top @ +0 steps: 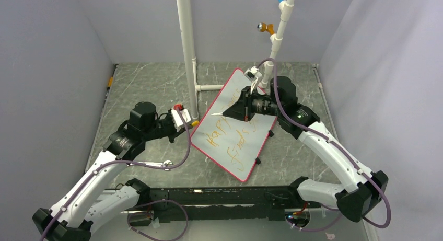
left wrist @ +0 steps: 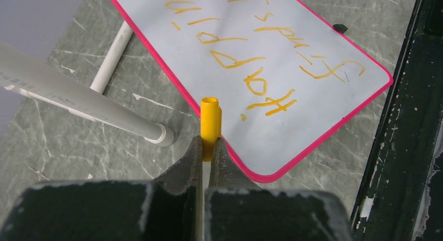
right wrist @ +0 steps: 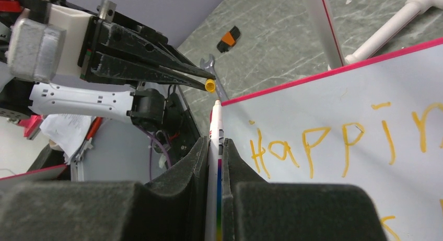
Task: Write a sentence on the whiteboard
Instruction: Close the whiteboard marker at the center of the board.
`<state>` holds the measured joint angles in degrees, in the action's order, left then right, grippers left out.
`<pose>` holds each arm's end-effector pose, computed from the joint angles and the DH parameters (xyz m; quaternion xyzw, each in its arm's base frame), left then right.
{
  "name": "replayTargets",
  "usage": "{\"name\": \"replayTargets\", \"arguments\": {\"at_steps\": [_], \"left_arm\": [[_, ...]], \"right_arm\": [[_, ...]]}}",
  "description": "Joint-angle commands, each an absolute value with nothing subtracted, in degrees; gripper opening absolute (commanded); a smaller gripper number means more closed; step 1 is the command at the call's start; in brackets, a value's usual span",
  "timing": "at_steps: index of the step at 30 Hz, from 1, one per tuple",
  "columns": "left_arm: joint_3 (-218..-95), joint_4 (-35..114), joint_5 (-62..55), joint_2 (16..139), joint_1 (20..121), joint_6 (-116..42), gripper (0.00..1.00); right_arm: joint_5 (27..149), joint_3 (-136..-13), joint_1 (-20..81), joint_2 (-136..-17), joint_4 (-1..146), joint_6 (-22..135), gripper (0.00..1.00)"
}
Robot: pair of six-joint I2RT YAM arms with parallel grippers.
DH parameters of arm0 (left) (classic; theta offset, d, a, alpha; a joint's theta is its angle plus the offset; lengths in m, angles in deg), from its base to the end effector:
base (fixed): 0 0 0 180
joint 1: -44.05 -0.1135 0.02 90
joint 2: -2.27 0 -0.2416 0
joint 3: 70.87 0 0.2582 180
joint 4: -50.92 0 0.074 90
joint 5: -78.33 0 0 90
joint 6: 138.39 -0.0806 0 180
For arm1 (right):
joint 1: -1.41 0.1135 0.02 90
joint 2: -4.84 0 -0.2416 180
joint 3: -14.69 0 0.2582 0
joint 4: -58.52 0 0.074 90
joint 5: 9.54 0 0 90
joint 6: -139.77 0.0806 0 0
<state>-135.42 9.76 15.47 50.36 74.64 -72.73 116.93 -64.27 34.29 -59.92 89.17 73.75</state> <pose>0.1867 -0.1531 0.3056 0.4898 0.6678 -0.2259 0.5129 0.2263 0.2033 0.3561 -0.2458 0.7439 0.4911 0.3807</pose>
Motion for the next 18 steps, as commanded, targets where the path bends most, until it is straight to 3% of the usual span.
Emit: {"name": "replayTargets", "arguments": {"at_steps": [1,18], "left_arm": [[-133.98,15.52,16.84,47.66,75.06,-74.84,0.0],[-132.78,16.46,17.26,47.5,75.09,-74.42,0.0]], "right_arm": [[118.28,-67.2,35.77,-61.22,88.81,71.65,0.0],[117.71,-68.88,39.91,-65.34,86.24,72.57,0.0]]}}
